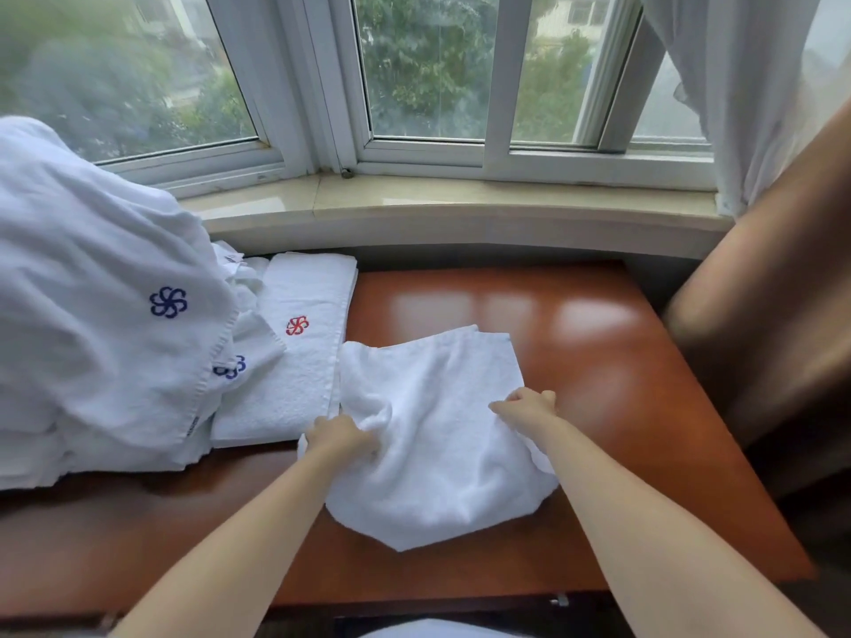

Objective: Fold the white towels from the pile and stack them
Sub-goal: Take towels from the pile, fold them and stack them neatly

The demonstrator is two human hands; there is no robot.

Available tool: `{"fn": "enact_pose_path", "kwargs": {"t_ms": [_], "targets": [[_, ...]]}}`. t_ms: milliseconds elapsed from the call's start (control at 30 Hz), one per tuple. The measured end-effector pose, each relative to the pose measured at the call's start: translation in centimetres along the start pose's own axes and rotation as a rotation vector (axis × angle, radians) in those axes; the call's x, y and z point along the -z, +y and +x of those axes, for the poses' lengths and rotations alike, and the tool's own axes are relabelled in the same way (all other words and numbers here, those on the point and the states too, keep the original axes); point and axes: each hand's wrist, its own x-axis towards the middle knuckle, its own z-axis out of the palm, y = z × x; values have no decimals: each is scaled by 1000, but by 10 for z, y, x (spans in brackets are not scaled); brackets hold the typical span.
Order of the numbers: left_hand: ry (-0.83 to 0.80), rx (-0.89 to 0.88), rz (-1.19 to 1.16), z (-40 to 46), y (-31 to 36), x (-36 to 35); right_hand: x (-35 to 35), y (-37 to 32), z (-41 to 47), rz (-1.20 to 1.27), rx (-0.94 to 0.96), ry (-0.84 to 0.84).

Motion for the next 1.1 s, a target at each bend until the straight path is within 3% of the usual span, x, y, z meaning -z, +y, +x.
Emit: {"fn": "enact_pose_path", "kwargs": {"t_ms": [33, 100, 233, 300, 367, 433, 500, 633, 733, 833, 1000, 1033, 1100], "targets": [[-56, 21, 11, -7, 0, -1, -5, 2, 1, 69, -11, -39], [-179, 66, -216, -5, 4, -5, -12, 5, 4, 172, -15, -125], [-371, 50, -459, 5, 9, -6, -16, 1, 7, 255, -66, -89], [-384, 5, -379, 10, 14, -9, -16, -3, 6, 273, -122, -172], [-256, -60, -106, 16, 19, -15, -15, -3, 5, 153, -150, -207], [-131, -92, 108, 21, 23, -18, -15, -4, 5, -23, -98, -113], [-167, -85, 23, 25, 23, -17, -15, -3, 9, -49, 1, -41], [-233, -72, -177, 38, 26, -20, -15, -4, 16, 160, 141, -39], [-252, -113, -265, 48, 31, -25, -14, -6, 25, 29, 196, 44], [-96, -220, -249, 55, 44, -26, -6, -17, 35, -9, 322, 219], [191, -474, -343, 60, 99, 3, 30, -60, 48, 124, 527, 578], [173, -463, -334, 64, 108, 12, 37, -67, 54, 42, 504, 608], [-14, -357, -372, 74, 117, 23, 49, -74, 68, -217, 348, 639]]}}
